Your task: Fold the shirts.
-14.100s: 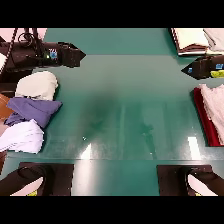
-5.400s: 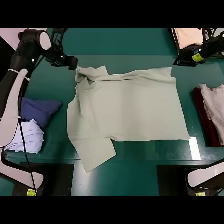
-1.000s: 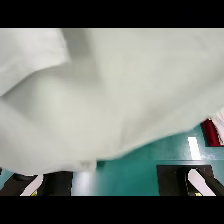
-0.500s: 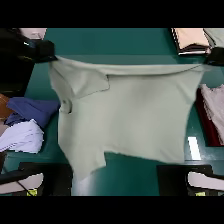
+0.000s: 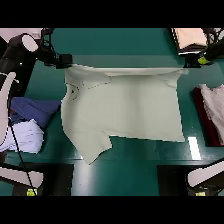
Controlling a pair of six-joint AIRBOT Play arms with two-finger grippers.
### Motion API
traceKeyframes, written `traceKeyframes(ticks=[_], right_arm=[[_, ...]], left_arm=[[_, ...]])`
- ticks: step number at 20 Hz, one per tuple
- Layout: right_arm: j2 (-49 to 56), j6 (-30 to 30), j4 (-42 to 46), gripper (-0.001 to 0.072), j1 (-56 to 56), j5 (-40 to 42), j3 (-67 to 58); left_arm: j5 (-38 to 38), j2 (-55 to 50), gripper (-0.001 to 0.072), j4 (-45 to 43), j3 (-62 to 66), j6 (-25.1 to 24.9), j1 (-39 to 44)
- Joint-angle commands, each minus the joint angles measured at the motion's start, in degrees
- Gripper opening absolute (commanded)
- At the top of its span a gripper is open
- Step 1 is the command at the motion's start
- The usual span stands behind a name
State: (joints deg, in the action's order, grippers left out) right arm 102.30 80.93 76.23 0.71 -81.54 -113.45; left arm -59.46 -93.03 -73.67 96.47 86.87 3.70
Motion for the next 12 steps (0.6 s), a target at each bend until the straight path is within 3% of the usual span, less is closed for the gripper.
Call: traceKeyframes(ticks=[1, 4, 11, 12], right_arm=[[-2.23, 0.02, 0.04, 0.0008, 0.11, -0.09, 7.61], [-5.62, 0.02, -0.28, 0.0010, 0.28, 3.21, 17.94], [-8.70, 0.02, -4.24, 0.0012, 0.26, 5.25, 29.68], [-9.09, 0.02, -5.46, 0.0048, 0.26, 5.51, 30.23]], left_arm=[[-6.64, -0.87, 0.0027, -0.44, -0.37, -3.85, -2.05], [-11.50, -0.90, 0.0027, -0.46, -3.28, -4.85, -3.41], [-9.99, -0.90, 0.0030, 0.00, -14.78, -4.83, -3.39], [-10.14, -0.90, 0.0139, 0.00, -15.28, -4.83, -3.39]])
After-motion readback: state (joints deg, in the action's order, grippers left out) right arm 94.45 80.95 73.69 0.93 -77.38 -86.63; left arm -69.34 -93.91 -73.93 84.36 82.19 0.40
